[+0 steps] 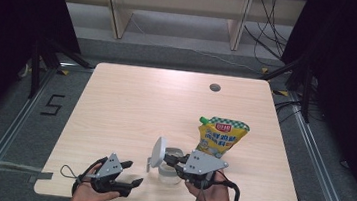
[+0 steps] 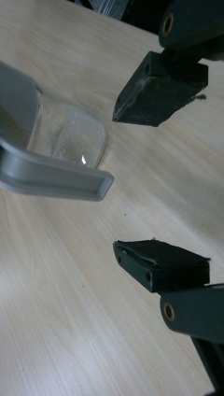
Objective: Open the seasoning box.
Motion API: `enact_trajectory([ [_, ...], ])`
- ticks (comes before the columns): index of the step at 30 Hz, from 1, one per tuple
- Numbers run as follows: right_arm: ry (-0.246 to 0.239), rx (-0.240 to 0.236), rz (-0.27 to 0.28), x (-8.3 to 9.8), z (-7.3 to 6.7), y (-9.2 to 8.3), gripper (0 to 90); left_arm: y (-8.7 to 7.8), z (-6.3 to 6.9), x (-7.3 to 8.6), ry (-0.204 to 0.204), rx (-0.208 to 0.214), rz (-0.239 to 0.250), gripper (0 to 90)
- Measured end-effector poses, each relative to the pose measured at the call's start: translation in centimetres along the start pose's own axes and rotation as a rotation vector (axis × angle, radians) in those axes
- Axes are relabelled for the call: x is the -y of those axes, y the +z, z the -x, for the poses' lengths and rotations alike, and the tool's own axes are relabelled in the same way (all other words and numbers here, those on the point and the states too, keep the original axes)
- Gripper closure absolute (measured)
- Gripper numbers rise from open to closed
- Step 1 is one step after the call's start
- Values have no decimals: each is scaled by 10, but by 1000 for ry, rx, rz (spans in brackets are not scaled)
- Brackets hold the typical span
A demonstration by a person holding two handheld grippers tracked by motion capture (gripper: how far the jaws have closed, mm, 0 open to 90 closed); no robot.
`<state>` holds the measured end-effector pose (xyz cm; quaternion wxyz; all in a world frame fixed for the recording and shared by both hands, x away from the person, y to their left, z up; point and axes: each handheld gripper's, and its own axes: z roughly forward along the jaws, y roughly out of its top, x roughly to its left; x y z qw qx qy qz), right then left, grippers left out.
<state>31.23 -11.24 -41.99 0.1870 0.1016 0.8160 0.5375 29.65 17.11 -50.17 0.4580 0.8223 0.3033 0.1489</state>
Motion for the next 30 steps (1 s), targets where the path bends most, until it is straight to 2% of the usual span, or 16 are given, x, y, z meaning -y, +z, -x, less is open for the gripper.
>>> enact_trajectory([
  [1,-13,-6,-1,-1,0,1,900,-2,3,1,-24,14,4,307],
  [4,-24,-9,-1,-4,-2,5,897,-4,2,1,15,6,-10,305],
  [5,-21,-10,-4,-4,-3,6,896,-6,5,2,-15,-9,1,305],
  [9,-19,-31,-7,-3,-5,9,892,-7,1,1,-7,-9,14,305],
  [10,-9,-31,-8,-2,-6,9,886,-7,2,2,-33,-12,19,305],
  [12,-18,-30,-4,-2,-5,8,868,-7,0,2,-15,-17,3,304],
  [13,-25,-29,-5,0,-4,6,860,-8,-3,2,27,-18,1,303],
  [15,-20,-28,-8,3,-2,2,837,-7,-1,2,15,-17,6,302],
  [17,-23,-12,-5,10,2,-6,806,-6,1,2,-24,-4,12,300],
  [19,-5,12,-1,16,7,-16,782,-7,0,2,13,-13,6,300],
  [23,43,50,11,28,21,-37,742,-7,-1,2,32,-15,-8,297],
  [24,51,60,21,30,25,-41,733,-5,1,2,7,-5,17,295],
  [26,66,74,20,34,31,-50,713,-5,1,2,12,0,4,289],
  [27,79,95,26,36,32,-53,701,-4,4,3,-30,1,24,288],
  [28,58,107,29,38,36,-57,692,-4,3,3,-30,0,32,286],
  [30,95,118,18,44,39,-65,666,-5,3,2,-11,-3,24,280],
])
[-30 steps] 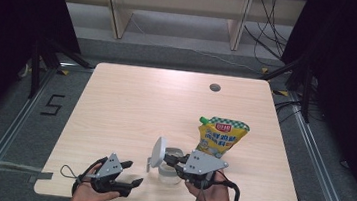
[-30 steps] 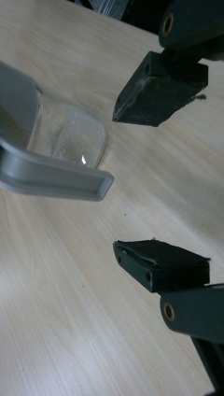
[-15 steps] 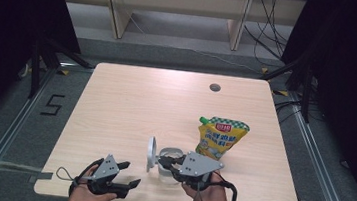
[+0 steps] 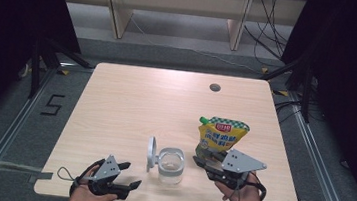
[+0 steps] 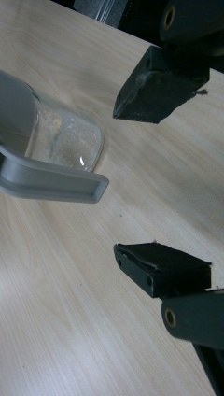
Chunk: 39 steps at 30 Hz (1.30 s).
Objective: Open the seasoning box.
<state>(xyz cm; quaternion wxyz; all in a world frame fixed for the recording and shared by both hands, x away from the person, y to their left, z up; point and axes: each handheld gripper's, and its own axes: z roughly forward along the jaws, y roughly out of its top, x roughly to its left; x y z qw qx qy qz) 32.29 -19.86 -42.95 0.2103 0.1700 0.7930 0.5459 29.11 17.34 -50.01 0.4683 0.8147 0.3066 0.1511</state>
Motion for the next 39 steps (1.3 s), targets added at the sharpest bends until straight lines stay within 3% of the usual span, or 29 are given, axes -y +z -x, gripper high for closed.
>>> enact_trajectory([
  [1,25,14,-10,2,1,-4,650,0,1,1,-23,1,1,278],
  [4,26,44,-13,9,7,-11,620,0,1,1,-12,-4,0,276],
  [5,63,66,-4,15,11,-19,592,-1,0,0,6,-1,-5,275],
  [6,56,68,-14,17,14,-23,568,-1,0,0,6,-1,-5,274],
  [8,92,104,-4,23,17,-29,539,0,1,1,-15,2,-10,274],
  [9,102,113,-25,25,19,-33,513,0,1,1,-15,3,-6,273],
  [10,102,113,-25,25,19,-33,513,0,1,1,-15,3,-6,272],
  [12,158,146,-44,32,24,-41,460,0,0,0,9,6,-6,272],
  [13,171,180,-35,36,26,-43,446,0,-1,0,13,4,-13,272],
  [14,194,186,-62,38,27,-46,436,1,1,0,-22,3,-9,271],
  [17,224,229,-69,46,33,-51,417,1,-1,-1,3,3,-13,271],
  [19,216,253,-55,52,39,-53,413,2,0,-1,-11,-4,-17,271],
  [21,270,270,-73,56,40,-57,403,3,1,-1,-14,1,-13,270],
  [23,281,290,-75,60,44,-57,360,3,-1,-2,4,5,-17,271],
  [24,275,288,-91,61,47,-56,323,5,1,-2,-27,7,-3,271],
  [25,317,285,-113,64,47,-54,308,4,0,-2,-22,4,-20,271],
  [27,304,272,-129,70,51,-51,299,5,-2,-4,6,3,-16,271],
  [30,327,246,-141,75,55,-46,241,7,0,-5,-26,11,-13,271],
  [31,315,248,-154,77,57,-45,227,7,-1,-5,8,14,-21,271],
  [32,299,248,-147,78,60,-43,204,7,-1,-5,14,6,-32,271],
  [33,334,250,-159,78,59,-42,193,7,-1,-5,16,5,-29,271],
  [34,306,234,-140,79,63,-39,194,7,-1,-5,16,5,-29,271],
  [36,332,218,-138,79,63,-36,180,7,0,-5,6,15,-25,271],
  [38,278,208,-126,81,66,-31,177,7,0,-5,0,16,-19,271],
  [39,276,199,-119,81,65,-29,172,7,-1,-5,19,10,-30,271],
])
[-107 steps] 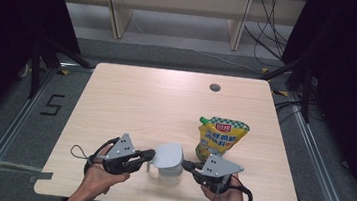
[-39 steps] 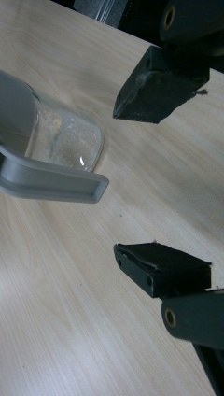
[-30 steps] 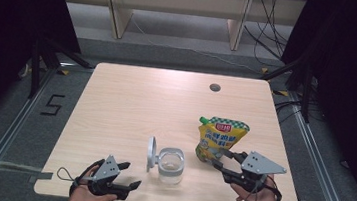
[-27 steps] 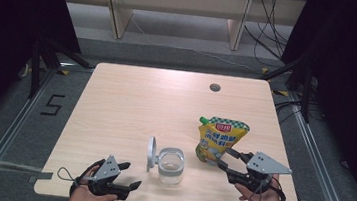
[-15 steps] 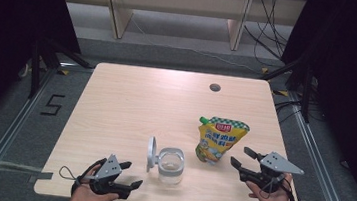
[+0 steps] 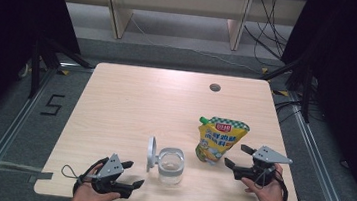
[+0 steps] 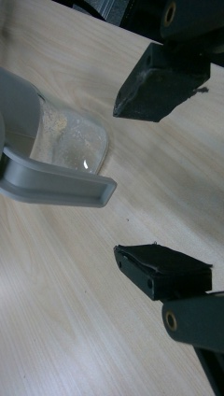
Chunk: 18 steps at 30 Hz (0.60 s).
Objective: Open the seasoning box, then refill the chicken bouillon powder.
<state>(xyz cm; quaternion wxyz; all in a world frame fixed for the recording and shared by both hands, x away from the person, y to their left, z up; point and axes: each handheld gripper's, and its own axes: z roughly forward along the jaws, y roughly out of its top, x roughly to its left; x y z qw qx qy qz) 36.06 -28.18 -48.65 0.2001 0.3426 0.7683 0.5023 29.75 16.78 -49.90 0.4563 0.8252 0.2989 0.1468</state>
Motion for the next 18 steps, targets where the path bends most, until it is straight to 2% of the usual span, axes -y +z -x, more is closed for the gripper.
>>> enact_trajectory([
  [3,7,-32,-19,0,-3,4,167,0,1,0,-7,-5,1,271],
  [4,-13,-36,-15,0,-2,6,165,1,1,0,-11,-2,5,271],
  [5,-13,-44,-34,0,-3,7,165,1,2,0,-21,-4,1,270],
  [6,-37,-39,-21,0,-2,11,164,1,2,0,-29,1,-7,271],
  [7,-73,-37,-21,-1,0,13,163,1,2,0,-20,4,-4,271],
  [8,-49,-46,-21,0,-2,16,164,2,1,0,-5,9,5,271],
  [9,-81,-58,-14,-1,1,19,163,2,1,0,-5,9,5,271],
  [10,-59,-45,-24,-1,-1,20,163,2,1,0,-1,5,8,271],
  [12,-77,-52,-27,-1,2,23,165,2,2,-1,2,4,-1,271],
  [13,-53,-48,-31,-1,1,25,165,2,2,-1,0,4,2,271],
  [15,-34,-59,-39,0,0,27,166,2,3,0,-19,8,3,271],
  [16,-76,-59,-23,0,3,29,166,2,3,0,-26,19,2,271],
  [17,-49,-63,-41,0,0,29,166,2,3,0,-26,19,2,271],
  [18,-52,-69,-36,1,0,31,166,2,4,-1,-19,17,0,271],
])
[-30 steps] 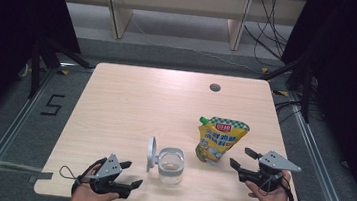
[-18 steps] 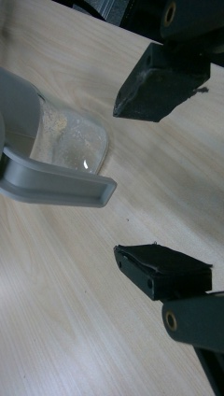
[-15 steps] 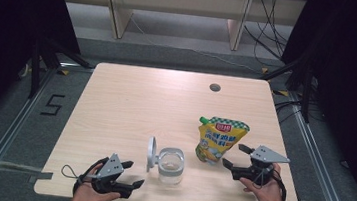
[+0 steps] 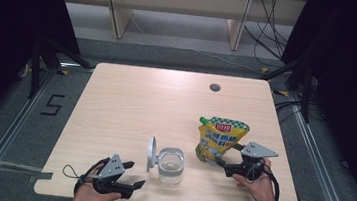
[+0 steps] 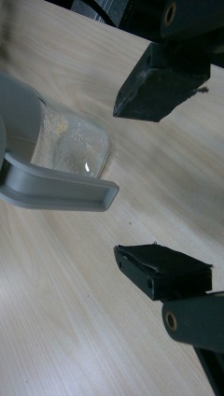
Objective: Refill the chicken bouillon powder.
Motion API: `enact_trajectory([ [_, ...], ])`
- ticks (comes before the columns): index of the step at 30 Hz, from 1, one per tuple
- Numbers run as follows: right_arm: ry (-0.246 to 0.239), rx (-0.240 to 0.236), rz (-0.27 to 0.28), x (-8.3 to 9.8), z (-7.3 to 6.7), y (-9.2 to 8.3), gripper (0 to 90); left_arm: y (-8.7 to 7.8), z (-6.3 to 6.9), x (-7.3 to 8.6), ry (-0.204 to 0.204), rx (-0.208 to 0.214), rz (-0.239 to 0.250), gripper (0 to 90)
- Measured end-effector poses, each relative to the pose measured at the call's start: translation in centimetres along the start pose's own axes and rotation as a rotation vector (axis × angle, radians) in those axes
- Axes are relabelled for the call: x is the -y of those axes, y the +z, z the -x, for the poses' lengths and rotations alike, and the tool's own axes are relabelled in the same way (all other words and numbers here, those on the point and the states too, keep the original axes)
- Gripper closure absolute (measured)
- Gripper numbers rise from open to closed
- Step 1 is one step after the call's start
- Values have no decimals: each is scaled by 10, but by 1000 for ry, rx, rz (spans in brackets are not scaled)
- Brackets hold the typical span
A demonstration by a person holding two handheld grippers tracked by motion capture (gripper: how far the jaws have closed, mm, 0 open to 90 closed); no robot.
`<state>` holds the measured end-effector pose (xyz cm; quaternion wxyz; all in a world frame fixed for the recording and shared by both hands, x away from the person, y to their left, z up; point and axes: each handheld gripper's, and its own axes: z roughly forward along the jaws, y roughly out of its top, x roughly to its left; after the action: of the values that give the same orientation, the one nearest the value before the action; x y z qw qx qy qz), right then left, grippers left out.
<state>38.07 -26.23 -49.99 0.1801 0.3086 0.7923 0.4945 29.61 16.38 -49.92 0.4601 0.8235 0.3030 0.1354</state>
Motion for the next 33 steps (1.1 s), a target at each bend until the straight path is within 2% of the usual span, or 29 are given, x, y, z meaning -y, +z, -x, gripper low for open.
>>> enact_trajectory([
  [3,-10,-4,4,0,-2,4,166,1,1,1,-8,-3,13,269],
  [4,-35,1,14,0,1,5,163,0,0,0,14,-6,0,269],
  [5,-35,1,14,0,1,5,163,0,0,0,14,-6,0,269],
  [7,-1,-4,7,1,-2,9,164,-1,-1,0,26,-10,-1,269],
  [9,-14,-8,19,1,0,12,161,-1,-1,0,31,-11,-2,269],
  [10,-5,-12,10,1,0,13,160,-1,1,0,3,-4,-10,269],
  [12,12,-15,18,1,0,16,160,-1,2,1,11,-7,-1,269],
  [13,23,-22,22,1,0,17,160,-1,3,2,-1,5,10,269],
  [14,11,-13,32,1,1,19,161,-2,2,2,9,-8,6,269],
  [16,8,-17,35,1,0,21,160,-3,0,1,19,-5,16,269],
  [17,-26,-18,43,1,3,23,158,-3,0,1,19,-5,16,270],
  [18,-16,-14,27,1,2,23,160,-2,-1,1,25,1,37,269],
  [19,12,-11,23,2,0,24,166,-2,0,0,30,-2,28,269],
  [20,-18,-18,41,1,4,26,168,-2,1,1,27,-4,20,269],
  [21,3,-25,35,1,2,27,174,-1,3,1,5,5,24,269],
  [23,-1,-13,37,1,3,27,179,-1,2,1,14,5,20,269],
  [24,17,-20,74,1,3,29,186,-1,1,1,38,7,17,269],
  [26,30,-21,90,-1,2,29,201,-1,1,1,35,7,12,269],
  [28,0,-38,106,-2,6,31,213,0,1,1,34,3,20,269],
  [29,0,-38,106,-2,6,31,213,0,1,1,34,3,20,269],
  [30,55,-24,101,-2,4,29,230,-1,1,1,35,7,17,269],
  [31,84,-31,99,-3,4,28,237,-1,1,1,37,8,15,269],
  [33,110,-16,112,-3,4,28,246,-1,1,1,40,8,11,270],
])
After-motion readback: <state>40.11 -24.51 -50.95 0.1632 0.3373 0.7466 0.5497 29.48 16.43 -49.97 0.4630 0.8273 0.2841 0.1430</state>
